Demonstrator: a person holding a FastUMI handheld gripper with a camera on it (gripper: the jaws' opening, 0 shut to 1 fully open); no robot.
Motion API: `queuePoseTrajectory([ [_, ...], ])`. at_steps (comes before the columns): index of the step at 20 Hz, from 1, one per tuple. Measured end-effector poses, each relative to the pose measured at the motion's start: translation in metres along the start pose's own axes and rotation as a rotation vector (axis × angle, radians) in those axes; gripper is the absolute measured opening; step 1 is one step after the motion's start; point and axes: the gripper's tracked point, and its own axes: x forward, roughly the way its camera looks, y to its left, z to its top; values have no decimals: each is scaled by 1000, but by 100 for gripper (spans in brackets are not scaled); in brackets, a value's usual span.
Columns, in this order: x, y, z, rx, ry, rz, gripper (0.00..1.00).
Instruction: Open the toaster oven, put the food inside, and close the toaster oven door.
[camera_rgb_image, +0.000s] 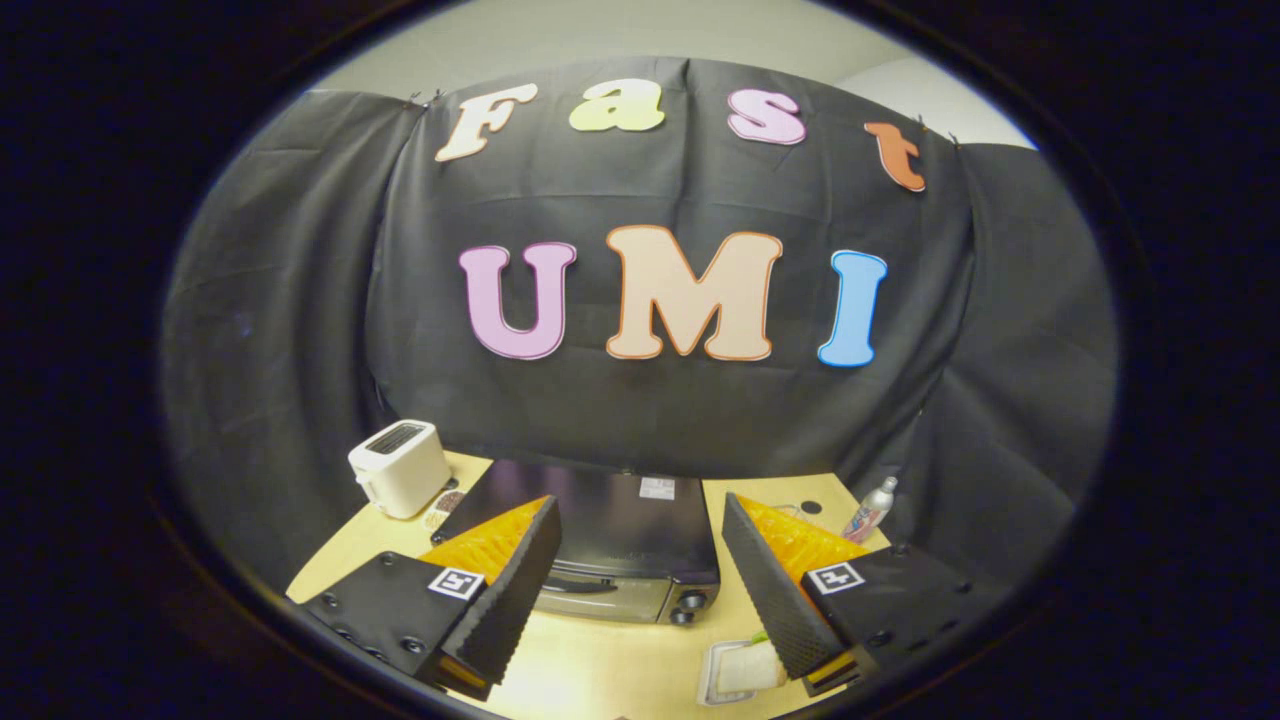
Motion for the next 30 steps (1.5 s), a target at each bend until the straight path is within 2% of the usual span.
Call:
queuePoseTrajectory([
  [5, -13, 1, -19, -12, 32, 14, 100],
  [9, -24, 4, -29, 48, 36, 28, 100],
  [13, -16, 11, -47, 52, 44, 14, 100],
  [22, 57, 65, -99, 33, 87, -38, 100],
  [30, 123, 99, -152, 72, 120, -45, 100],
])
